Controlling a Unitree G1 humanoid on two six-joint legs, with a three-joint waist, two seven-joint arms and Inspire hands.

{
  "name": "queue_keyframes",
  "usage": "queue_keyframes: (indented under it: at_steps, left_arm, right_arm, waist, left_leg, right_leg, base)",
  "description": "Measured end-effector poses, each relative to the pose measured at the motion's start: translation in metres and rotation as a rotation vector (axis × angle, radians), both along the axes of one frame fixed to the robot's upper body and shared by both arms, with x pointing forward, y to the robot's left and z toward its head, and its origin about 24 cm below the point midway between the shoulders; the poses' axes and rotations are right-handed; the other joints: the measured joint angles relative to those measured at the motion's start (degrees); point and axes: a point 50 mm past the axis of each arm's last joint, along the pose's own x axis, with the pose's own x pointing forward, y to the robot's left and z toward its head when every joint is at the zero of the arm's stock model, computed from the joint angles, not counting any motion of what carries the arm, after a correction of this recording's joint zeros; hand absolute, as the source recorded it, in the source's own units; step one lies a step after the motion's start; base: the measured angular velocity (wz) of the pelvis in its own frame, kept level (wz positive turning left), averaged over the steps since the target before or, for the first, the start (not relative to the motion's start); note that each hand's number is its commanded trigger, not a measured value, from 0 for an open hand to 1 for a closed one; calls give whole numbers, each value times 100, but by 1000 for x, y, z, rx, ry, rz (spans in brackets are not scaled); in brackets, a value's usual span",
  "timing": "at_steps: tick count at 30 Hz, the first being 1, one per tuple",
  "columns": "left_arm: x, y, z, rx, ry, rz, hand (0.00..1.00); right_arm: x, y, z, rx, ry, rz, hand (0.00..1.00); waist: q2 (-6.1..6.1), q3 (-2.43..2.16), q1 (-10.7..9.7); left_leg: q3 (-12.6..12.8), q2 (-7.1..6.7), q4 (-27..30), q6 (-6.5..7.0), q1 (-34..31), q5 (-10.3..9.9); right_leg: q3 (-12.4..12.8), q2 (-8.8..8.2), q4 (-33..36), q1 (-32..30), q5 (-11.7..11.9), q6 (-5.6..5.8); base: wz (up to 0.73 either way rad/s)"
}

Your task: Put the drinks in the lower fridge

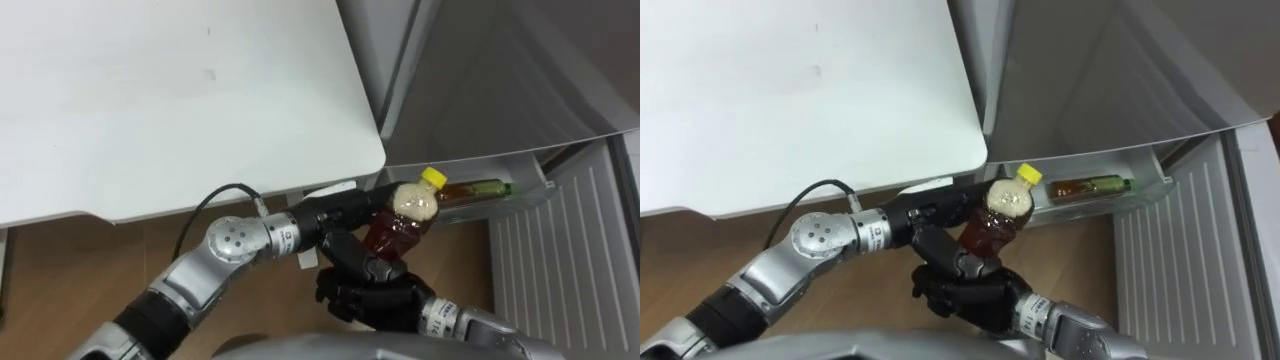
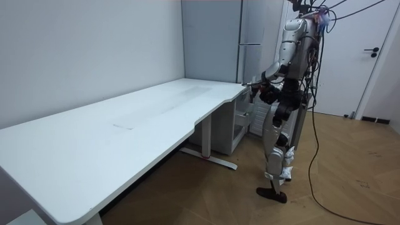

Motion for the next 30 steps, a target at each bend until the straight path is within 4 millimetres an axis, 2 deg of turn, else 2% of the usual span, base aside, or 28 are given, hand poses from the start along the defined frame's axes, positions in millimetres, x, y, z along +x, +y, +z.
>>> queue_keyframes:
  at_steps: [11,24,30]
  left_arm:
    - [1,4,-4,-7,57,-12,0]
    - [0,5,-10,7,85,-8,0]
    - [1,7,-15,48,77,2,0]
  right_arm:
    - [0,2,0,1,4,2,100]
    - [2,2,-1,-18,23,5,100]
    - [5,1,-3,-40,50,19,100]
  waist:
    - [15,2,-7]
    - [156,-3,-69]
    - [141,5,-59]
  left_leg:
    - [12,-4,-27,1,9,0]
    - [-91,-18,-17,1,-9,1]
    - [-96,-25,-20,2,25,2]
  right_leg:
    - [24,0,-24,-4,-1,1]
    - [-89,-8,-26,33,-2,2]
    - [-110,-15,-27,72,-8,12]
  base:
    - [0]
    - [3]
    - [1]
